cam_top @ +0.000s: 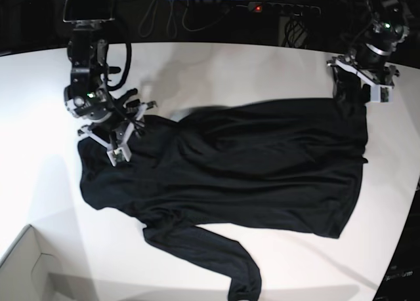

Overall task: Layout the t-shirt on the table in an organized manner, then fold the t-shirt properly
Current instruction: 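Pull the shirt's collar edge away from the body with both grippers, then regrasp the shirt's shoulder corners with both grippers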

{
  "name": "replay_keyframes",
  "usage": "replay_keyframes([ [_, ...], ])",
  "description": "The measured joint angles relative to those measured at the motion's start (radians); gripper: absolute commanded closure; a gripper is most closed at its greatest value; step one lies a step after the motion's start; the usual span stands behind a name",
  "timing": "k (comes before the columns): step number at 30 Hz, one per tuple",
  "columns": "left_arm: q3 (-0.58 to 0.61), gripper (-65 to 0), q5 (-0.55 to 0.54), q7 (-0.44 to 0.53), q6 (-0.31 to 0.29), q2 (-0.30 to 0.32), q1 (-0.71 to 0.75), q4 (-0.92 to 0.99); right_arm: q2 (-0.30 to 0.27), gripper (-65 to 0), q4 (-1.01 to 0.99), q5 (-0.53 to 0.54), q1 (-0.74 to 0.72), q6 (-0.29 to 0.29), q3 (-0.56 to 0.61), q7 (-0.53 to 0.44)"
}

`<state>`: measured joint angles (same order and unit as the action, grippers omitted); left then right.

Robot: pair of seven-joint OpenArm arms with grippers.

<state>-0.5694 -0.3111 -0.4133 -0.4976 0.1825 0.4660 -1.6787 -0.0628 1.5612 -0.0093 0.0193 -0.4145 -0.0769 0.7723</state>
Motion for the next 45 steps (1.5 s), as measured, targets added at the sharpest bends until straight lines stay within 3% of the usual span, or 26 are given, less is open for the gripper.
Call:
replay_keyframes([
  [5,-0.078,-41.0,-0.016,-0.003,0.004,-0.04,-0.027,-0.009,-0.002,-28.7,-0.109,0.009,-0.004,0.003,-0.001,-0.145],
  [9,-0.151,-41.0,-0.026,0.002,0.007,-0.056,-0.086,-0.006,-0.04,-28.7,-0.153,0.039,0.007,0.003,-0.001,-0.219],
  [13,-0.136,-41.0,-0.023,0.002,0.003,-0.064,-0.131,0.021,-0.077,-28.7,-0.13,0.045,0.082,0.003,-0.001,-0.303],
  [18,-0.065,-41.0,-0.027,0.007,0.012,-0.062,-0.159,0.121,-0.126,-28.7,0.009,0.048,0.243,0.015,-0.006,-0.306],
  [23,-0.013,-40.9,-0.032,0.03,0.015,-0.06,-0.178,0.26,-0.129,-28.7,0.119,0.039,0.349,0.005,-0.074,-0.243],
  [34,0.235,-40.9,-0.068,0.133,0.004,-0.041,-0.106,0.251,-0.134,-28.8,0.241,0.005,0.42,0.003,-0.22,-0.19],
  [39,0.284,-40.9,-0.013,0.166,0.003,-0.055,-0.095,0.248,-0.087,-28.8,0.338,0.009,0.422,0.0,-0.281,-0.191],
  [45,0.289,-40.9,0.071,0.208,0.003,-0.118,-0.084,0.243,-0.062,-28.8,0.406,0.01,0.419,0.0,-0.292,-0.193],
])
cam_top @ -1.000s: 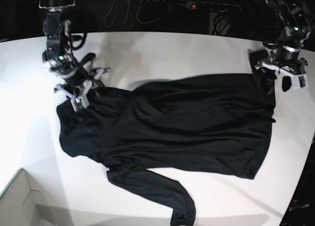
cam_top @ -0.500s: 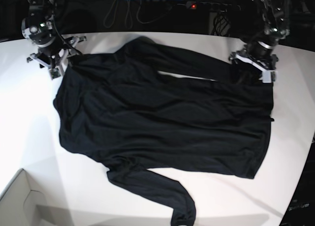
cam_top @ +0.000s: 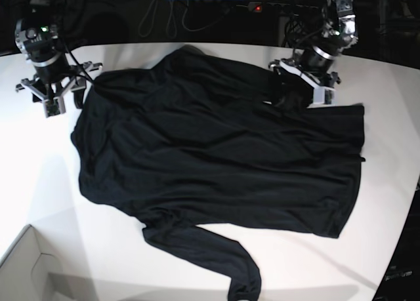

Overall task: Layout the t-shirt on the table in an organized manner, then fold the t-shirt properly
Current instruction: 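Regrasp the shirt's shoulder corners with both grippers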

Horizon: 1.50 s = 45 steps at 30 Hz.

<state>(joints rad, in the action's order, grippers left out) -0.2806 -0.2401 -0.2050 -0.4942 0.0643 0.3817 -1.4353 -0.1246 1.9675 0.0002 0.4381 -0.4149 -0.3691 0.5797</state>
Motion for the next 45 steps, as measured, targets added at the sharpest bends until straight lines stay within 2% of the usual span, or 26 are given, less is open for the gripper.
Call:
replay_keyframes([
  [3,0.002,-40.9,0.031,0.013,-0.001,-0.018,0.0,0.0,0.017,-28.8,0.0,0.0,0.001,-0.01,0.0,0.003],
  [8,0.003,-40.9,0.031,0.013,-0.007,-0.018,0.0,0.0,0.107,-28.8,0.002,-0.002,0.003,-0.149,0.005,0.003],
  [10,0.003,-40.9,0.031,0.013,-0.008,-0.018,0.0,0.0,0.138,-28.8,0.002,-0.004,0.003,-0.157,0.003,0.004],
  [16,0.001,-40.9,0.034,-0.005,-0.008,-0.013,0.008,-0.014,0.168,-28.8,-0.002,-0.014,-0.017,-0.161,0.047,0.012],
  [20,0.003,-40.9,0.042,-0.053,-0.015,0.016,0.068,-0.084,0.171,-28.8,-0.041,-0.008,-0.023,-0.161,0.095,0.0],
  [24,-0.011,-40.9,0.066,-0.089,-0.008,0.016,0.092,-0.13,0.171,-28.8,-0.145,-0.015,-0.047,-0.161,0.11,0.01],
  [26,-0.065,-40.9,0.065,-0.103,-0.031,0.01,0.097,-0.133,0.164,-28.7,-0.205,-0.016,-0.079,-0.161,0.107,-0.002],
  [30,-0.155,-41.0,0.072,-0.109,-0.023,0.019,0.09,-0.119,0.138,-28.7,-0.276,0.009,-0.097,-0.162,0.093,-0.03],
  [34,-0.231,-41.0,0.095,-0.144,-0.016,0.018,0.052,-0.109,0.135,-28.7,-0.284,0.008,-0.106,-0.162,0.068,-0.034],
  [39,-0.303,-41.0,0.102,-0.174,-0.011,0.021,0.035,-0.104,0.1,-28.6,-0.279,0.008,-0.099,-0.165,0.057,-0.027],
  [45,-0.314,-41.1,0.101,-0.192,-0.011,0.068,0.034,-0.102,0.094,-28.6,-0.277,0.009,-0.08,-0.165,0.058,-0.035],
])
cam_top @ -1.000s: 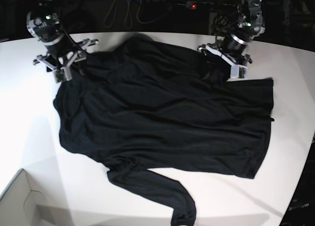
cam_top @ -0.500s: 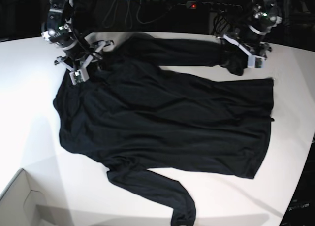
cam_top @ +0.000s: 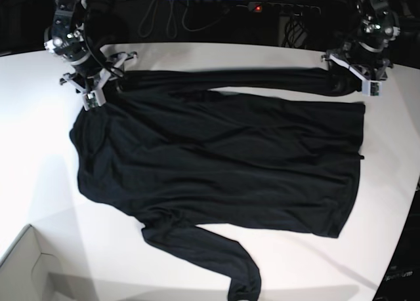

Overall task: Layout the t-shirt on the table in an organized manner, then fold the t-shirt properly
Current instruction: 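Regrasp the shirt's shoulder corners with both grippers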

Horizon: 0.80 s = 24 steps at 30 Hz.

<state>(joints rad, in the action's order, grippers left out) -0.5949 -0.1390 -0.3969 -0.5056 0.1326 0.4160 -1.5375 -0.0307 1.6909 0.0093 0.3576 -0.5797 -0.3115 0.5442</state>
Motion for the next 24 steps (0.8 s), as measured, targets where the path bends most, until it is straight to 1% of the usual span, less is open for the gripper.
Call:
replay_keyframes([
  [3,-0.004,-41.1,0.002,-0.011,0.0,-0.003,0.002,-0.019,0.0,-28.7,0.03,-0.003,0.028,0.0,0.003,0.006],
  [5,-0.03,-41.1,0.008,-0.015,0.005,-0.014,0.002,-0.042,0.001,-28.7,0.064,-0.016,0.05,0.0,0.005,0.031],
  [8,-0.054,-41.2,0.008,-0.014,0.008,-0.013,0.004,-0.073,0.0,-28.7,0.114,-0.024,0.073,0.0,0.005,0.038],
  [11,-0.055,-41.2,-0.053,-0.014,0.008,-0.011,0.003,-0.09,0.0,-28.7,0.149,-0.021,0.087,0.0,0.003,0.032],
  [15,-0.115,-41.2,-0.135,-0.014,0.008,-0.01,0.001,-0.103,0.001,-28.7,0.19,-0.021,0.117,0.0,0.002,0.035],
  [18,-0.129,-41.2,-0.128,-0.024,0.012,-0.004,-0.03,-0.087,0.006,-28.7,0.209,-0.024,0.119,0.0,0.001,0.039],
  [21,-0.126,-41.2,-0.116,-0.01,0.008,-0.005,-0.077,-0.061,0.009,-28.6,0.229,-0.022,0.135,0.0,0.003,0.033],
  [24,-0.124,-41.2,-0.111,-0.012,0.008,-0.006,-0.053,-0.063,0.009,-28.6,0.234,-0.02,0.145,0.0,0.002,0.036],
])
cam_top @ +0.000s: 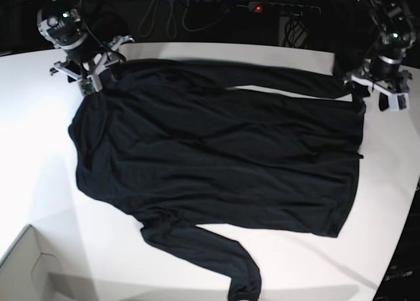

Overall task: Layout the t-shirt on the table in an organized manner, then fold the t-shirt properly
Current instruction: 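Regrasp the shirt's shoulder corners with both grippers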

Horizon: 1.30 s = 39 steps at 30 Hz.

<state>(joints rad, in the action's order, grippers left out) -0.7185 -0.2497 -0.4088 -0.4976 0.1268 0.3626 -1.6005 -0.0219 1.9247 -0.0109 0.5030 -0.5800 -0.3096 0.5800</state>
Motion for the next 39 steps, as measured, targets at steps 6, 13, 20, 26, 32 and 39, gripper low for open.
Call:
replay_keyframes([
  [6,0.007,-41.2,-0.006,-0.004,0.0,-0.011,0.135,-0.092,0.0,-28.6,0.001,0.0,0.003,0.0,0.001,0.0],
  [13,0.073,-41.0,-0.002,-0.007,0.0,-0.039,0.217,-0.101,0.022,-28.6,0.002,0.0,-0.002,0.0,0.005,0.001],
  [20,0.146,-40.9,0.006,-0.003,-0.001,-0.035,0.253,-0.121,0.033,-28.6,0.002,0.0,-0.01,0.0,0.005,0.0],
  [26,0.154,-40.9,0.007,-0.003,0.0,-0.032,0.257,-0.118,0.033,-28.6,0.002,0.0,-0.01,0.0,0.005,0.0],
  [32,0.157,-40.8,0.116,0.016,0.0,-0.03,0.232,-0.056,0.034,-28.5,0.001,0.0,-0.009,0.0,0.005,0.0],
  [39,0.155,-19.4,0.119,0.036,0.001,-0.016,0.203,-0.02,0.033,-28.5,0.002,0.0,-0.005,0.0,0.005,0.0],
])
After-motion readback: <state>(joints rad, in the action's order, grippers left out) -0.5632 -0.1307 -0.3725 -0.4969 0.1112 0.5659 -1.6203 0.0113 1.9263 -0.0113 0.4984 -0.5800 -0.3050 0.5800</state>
